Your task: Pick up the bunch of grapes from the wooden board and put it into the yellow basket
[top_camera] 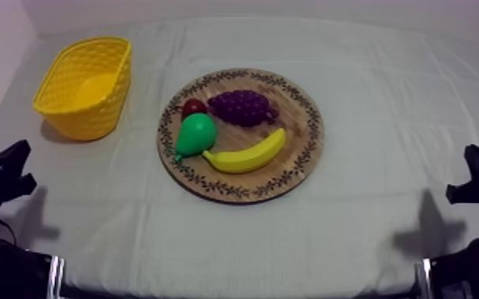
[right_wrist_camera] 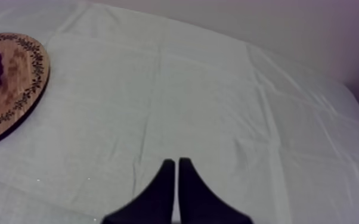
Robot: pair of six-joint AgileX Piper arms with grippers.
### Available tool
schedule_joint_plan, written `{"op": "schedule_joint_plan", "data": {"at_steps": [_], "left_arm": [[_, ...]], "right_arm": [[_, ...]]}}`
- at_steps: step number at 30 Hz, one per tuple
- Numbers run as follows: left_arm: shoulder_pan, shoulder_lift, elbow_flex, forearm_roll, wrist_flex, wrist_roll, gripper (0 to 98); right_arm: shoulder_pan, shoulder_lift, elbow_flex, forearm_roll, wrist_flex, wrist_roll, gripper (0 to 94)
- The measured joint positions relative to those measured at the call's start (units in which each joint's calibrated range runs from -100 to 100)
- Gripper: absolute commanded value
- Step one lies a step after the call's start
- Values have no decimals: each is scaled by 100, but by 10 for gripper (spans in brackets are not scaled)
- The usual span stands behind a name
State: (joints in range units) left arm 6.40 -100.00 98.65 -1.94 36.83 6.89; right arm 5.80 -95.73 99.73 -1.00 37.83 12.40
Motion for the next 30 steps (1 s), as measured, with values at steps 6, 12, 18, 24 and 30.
{"op": "schedule_joint_plan", "data": {"at_steps": [6, 12, 18, 24, 30], "left_arm": [[0, 0, 0, 0, 0, -61, 0], [0, 0, 0, 0, 0, -73, 0], [0, 0, 0, 0, 0, -194, 4], [-93, 0, 21, -12, -54, 31, 2], [-143, 0, 53, -18, -176, -9, 0]], "right_arm": [[0, 0, 0, 0, 0, 0, 2], [0, 0, 0, 0, 0, -3, 2], [0, 0, 0, 0, 0, -3, 2], [0, 0, 0, 0, 0, -3, 2], [0, 0, 0, 0, 0, -3, 2]]}}
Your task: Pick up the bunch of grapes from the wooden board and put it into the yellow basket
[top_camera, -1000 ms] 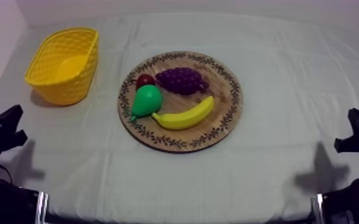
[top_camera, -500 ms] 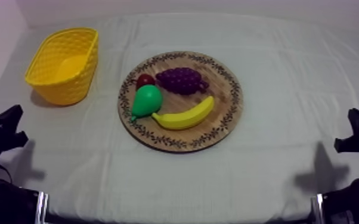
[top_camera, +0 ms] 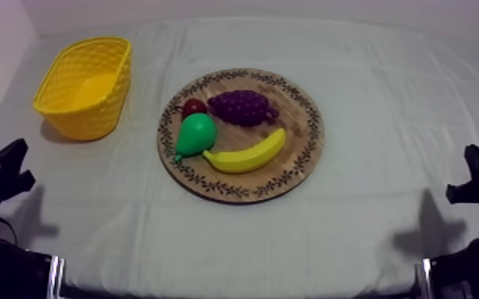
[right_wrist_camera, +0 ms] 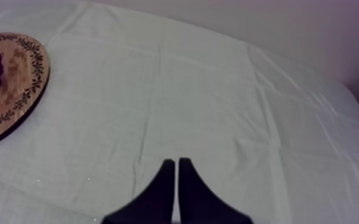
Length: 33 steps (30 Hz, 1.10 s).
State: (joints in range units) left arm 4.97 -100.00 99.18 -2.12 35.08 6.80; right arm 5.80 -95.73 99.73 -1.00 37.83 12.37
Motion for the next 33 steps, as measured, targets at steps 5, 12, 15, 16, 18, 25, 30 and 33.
{"op": "schedule_joint_plan", "data": {"at_steps": [5, 12, 15, 16, 18, 25, 30, 33], "left_arm": [[13, 0, -155, 142, 97, -403, 0], [42, -2, -1314, 157, 980, -564, 0], [74, 25, -1881, 111, 1280, -528, 0], [102, 50, -2071, 94, 1332, -511, 0], [184, 132, -2431, 50, 1475, -455, 0], [567, 575, -3329, -111, 1698, -269, 0], [777, 1275, -3927, -72, 1765, -372, 0], [923, 1817, -4233, -29, 1786, -458, 0]], "right_arm": [[0, 0, 0, 0, -1, 2, 2], [0, 0, 0, 0, -1, 2, 2], [0, 0, 0, 0, -1, 8, 2], [0, 0, 0, 0, -1, 5, 2], [0, 0, 0, 0, -1, 5, 2], [0, 0, 0, 0, -1, 2, 2], [0, 0, 0, 0, -1, 2, 2], [0, 0, 0, 0, -1, 2, 2]]}}
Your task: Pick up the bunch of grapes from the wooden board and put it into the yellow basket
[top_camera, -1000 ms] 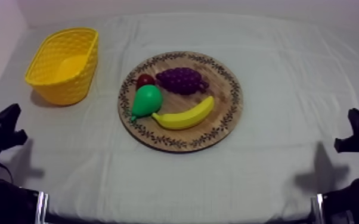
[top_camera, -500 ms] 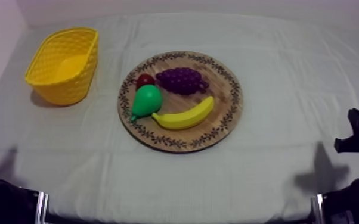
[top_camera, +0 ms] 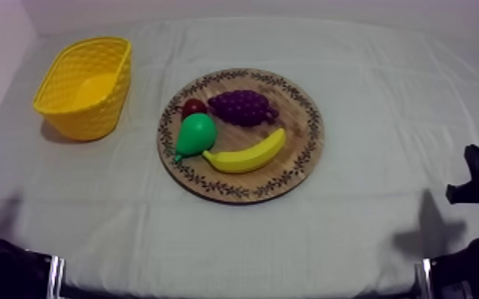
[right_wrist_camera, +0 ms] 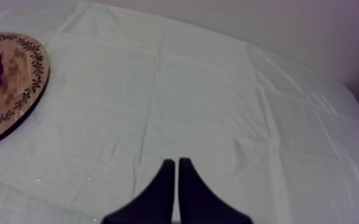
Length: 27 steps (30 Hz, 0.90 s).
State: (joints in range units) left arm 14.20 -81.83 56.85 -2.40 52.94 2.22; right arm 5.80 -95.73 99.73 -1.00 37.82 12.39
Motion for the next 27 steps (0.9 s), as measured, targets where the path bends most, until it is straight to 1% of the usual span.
{"op": "schedule_joint_plan", "data": {"at_steps": [8, 17, 23, 27], "left_arm": [[216, 1288, -774, 121, 356, -320, 0], [465, 2322, -1692, 145, 602, -627, 0], [796, 3045, -2210, 143, 643, -683, 0], [974, 3569, -2393, 149, 449, -703, 0]], "right_arm": [[0, 0, 0, 0, 0, 0, 2], [0, 0, 0, 0, 0, 3, 2], [0, 0, 0, 0, 0, 3, 2], [0, 0, 0, 0, 0, 3, 2]]}}
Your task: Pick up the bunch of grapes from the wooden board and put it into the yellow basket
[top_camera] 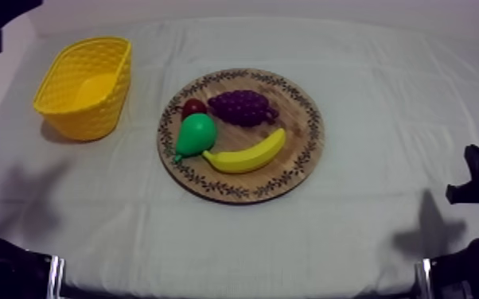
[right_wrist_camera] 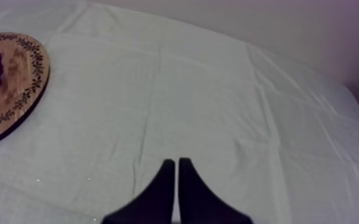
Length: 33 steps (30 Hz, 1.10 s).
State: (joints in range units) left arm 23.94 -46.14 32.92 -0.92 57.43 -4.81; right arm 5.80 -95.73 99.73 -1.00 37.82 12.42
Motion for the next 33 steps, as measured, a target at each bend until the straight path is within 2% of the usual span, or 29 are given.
{"op": "schedule_joint_plan", "data": {"at_steps": [9, 18, 26, 33], "left_arm": [[37, 1362, -705, 91, -312, -172, 0], [-199, 2878, -1974, 541, -80, -626, 0], [-46, 4037, -3291, 502, 398, -1027, 0], [132, 4882, -4237, 325, 798, -1129, 0]], "right_arm": [[0, 0, 0, 0, 0, 0, 2], [0, 0, 0, 0, 0, 0, 2], [0, 0, 0, 0, 0, 0, 2], [0, 0, 0, 0, 0, 0, 2]]}}
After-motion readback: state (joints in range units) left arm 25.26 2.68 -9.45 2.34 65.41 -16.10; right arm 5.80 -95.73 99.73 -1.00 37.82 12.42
